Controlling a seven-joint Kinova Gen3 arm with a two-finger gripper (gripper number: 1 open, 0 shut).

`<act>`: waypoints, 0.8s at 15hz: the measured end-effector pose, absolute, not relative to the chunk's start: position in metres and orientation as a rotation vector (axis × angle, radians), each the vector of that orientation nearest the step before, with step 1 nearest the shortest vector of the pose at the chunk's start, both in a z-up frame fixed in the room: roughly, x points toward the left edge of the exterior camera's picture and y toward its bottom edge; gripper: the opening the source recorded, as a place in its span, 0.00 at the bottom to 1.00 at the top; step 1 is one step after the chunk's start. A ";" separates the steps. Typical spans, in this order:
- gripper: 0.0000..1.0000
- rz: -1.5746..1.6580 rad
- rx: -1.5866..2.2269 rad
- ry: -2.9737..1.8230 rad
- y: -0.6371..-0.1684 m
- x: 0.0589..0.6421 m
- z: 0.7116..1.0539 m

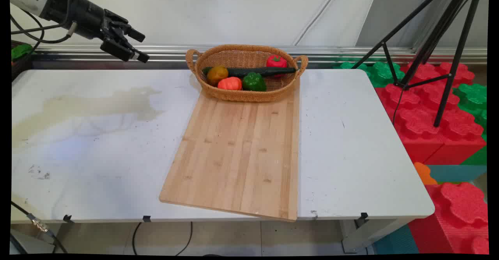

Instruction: Pick up the potato from the vegetable basket

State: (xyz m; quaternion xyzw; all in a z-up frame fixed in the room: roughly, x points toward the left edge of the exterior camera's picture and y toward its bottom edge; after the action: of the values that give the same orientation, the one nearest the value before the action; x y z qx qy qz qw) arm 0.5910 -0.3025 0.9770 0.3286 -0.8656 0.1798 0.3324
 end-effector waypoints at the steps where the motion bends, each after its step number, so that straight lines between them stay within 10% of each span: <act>1: 1.00 0.475 0.862 -2.258 -0.303 0.592 0.977; 12: 1.00 0.578 0.868 -2.228 -0.339 0.599 0.983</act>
State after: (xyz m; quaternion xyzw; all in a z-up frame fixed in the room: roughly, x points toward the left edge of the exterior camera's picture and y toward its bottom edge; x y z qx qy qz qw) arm 0.5988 -0.3391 0.9835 0.3326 -0.8535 0.2215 0.3343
